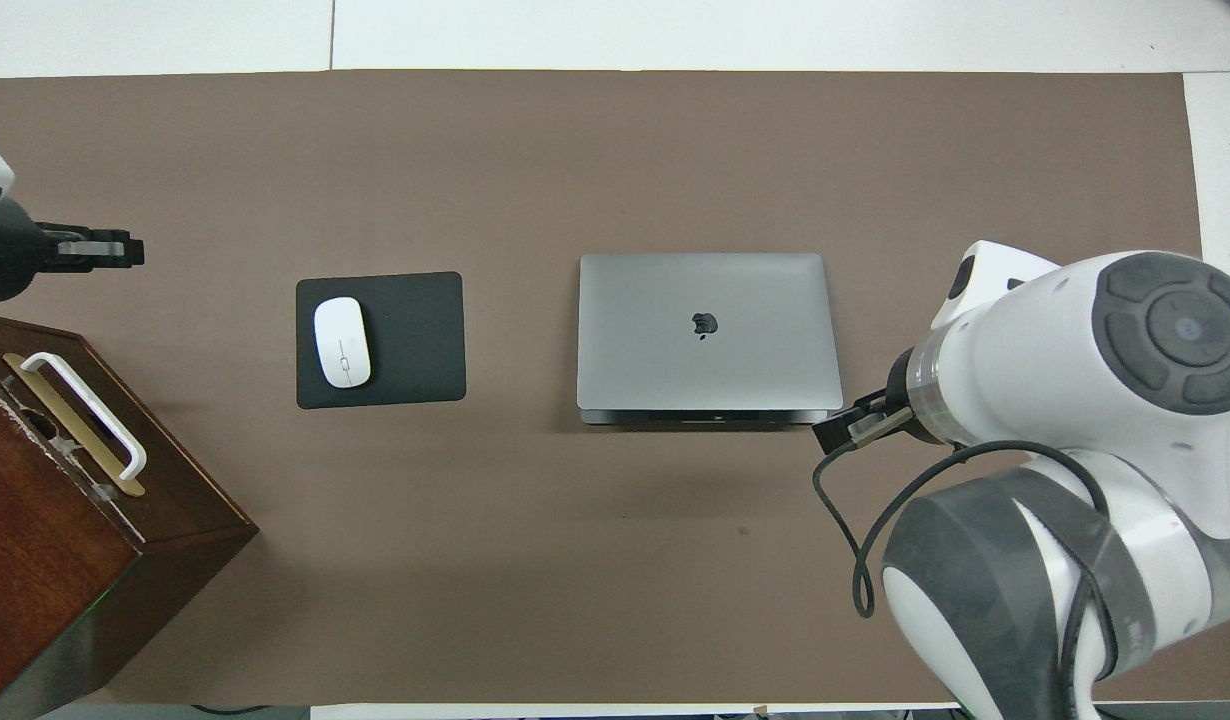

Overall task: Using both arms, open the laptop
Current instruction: 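Move the right gripper and the left gripper toward the laptop's near edge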

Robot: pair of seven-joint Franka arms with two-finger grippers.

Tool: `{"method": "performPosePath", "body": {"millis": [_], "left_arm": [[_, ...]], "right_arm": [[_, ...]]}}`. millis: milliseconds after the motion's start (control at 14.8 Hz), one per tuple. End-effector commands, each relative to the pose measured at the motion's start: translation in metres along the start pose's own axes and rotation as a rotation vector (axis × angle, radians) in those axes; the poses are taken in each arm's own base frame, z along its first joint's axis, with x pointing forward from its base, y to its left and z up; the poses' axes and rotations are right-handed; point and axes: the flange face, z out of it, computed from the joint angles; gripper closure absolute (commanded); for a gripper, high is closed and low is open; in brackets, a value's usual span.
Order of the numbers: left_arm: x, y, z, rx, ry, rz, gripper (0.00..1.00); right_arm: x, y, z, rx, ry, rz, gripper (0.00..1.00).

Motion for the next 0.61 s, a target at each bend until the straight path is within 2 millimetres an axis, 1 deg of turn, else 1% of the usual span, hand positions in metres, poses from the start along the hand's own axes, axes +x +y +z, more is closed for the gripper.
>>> {"method": "performPosePath", "body": {"millis": [0, 68, 135, 203, 271, 338, 474, 542], "left_arm": [[-0.030, 0.032, 0.016, -0.025, 0.073, 0.035, 1.00], [-0.040, 0.047, 0.024, -0.032, 0.094, 0.061, 1.00], [-0.053, 0.059, 0.033, -0.039, 0.122, 0.085, 1.00], [-0.068, 0.070, 0.042, -0.046, 0.148, 0.106, 1.00], [-0.083, 0.082, 0.050, -0.055, 0.165, 0.127, 1.00], [-0.097, 0.088, 0.057, -0.060, 0.178, 0.141, 1.00], [-0.116, 0.107, 0.066, -0.076, 0.197, 0.179, 1.00], [-0.124, 0.117, 0.071, -0.085, 0.203, 0.197, 1.00]], "right_arm": [[-0.013, -0.014, 0.012, -0.068, 0.029, -0.103, 0.00], [-0.012, -0.026, 0.016, -0.122, 0.035, -0.159, 0.00], [-0.014, -0.037, 0.025, -0.159, 0.024, -0.202, 0.00], [-0.015, -0.044, 0.033, -0.164, 0.027, -0.221, 0.00], [-0.019, -0.045, 0.040, -0.165, 0.028, -0.225, 0.00], [-0.021, -0.045, 0.049, -0.165, 0.030, -0.231, 0.00], [-0.025, -0.046, 0.066, -0.175, 0.034, -0.257, 0.00], [-0.025, -0.050, 0.075, -0.196, 0.048, -0.283, 0.00]]}}
